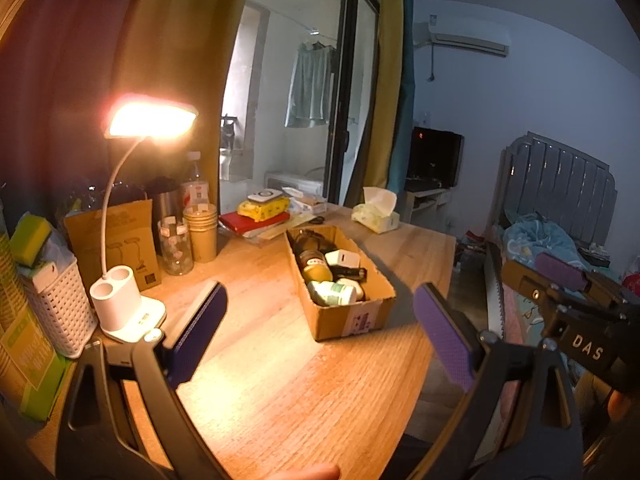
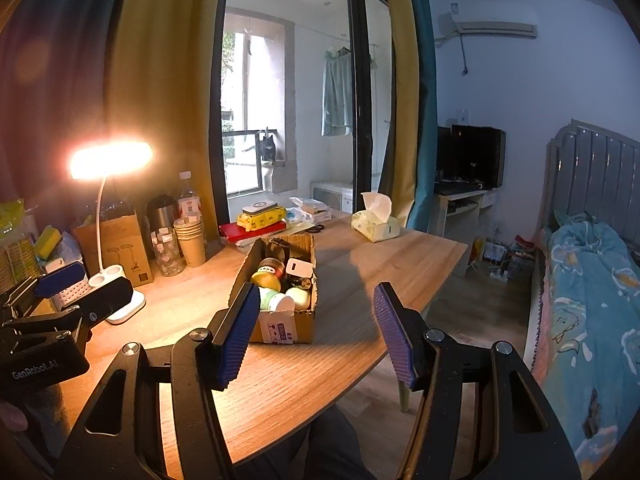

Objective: Organize rigid objects

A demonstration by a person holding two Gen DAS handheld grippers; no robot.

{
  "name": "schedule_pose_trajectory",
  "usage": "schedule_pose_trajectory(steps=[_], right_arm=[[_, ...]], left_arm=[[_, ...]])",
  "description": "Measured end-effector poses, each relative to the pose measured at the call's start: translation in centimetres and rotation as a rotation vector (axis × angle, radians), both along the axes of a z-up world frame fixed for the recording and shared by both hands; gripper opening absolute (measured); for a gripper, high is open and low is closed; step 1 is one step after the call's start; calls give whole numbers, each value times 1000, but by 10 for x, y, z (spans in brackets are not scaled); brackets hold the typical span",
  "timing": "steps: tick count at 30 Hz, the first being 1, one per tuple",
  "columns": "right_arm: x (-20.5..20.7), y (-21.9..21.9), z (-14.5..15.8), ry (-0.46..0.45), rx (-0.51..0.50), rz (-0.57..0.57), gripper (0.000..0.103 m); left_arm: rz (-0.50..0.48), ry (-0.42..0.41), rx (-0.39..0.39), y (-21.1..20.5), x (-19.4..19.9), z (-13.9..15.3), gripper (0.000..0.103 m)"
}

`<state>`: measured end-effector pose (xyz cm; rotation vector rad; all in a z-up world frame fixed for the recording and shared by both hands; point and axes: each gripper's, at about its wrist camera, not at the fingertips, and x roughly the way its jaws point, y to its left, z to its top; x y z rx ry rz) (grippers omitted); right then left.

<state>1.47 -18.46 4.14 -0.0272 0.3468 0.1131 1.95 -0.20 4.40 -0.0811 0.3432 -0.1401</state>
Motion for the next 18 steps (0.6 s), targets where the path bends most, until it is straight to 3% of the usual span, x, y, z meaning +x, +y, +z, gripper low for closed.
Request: schedule_pose_trajectory(steps=[18], right_arm=[[-1,-1,-2,7,-5,0,62]], left_arm=[[4,0,3,-2,-3,0,96]])
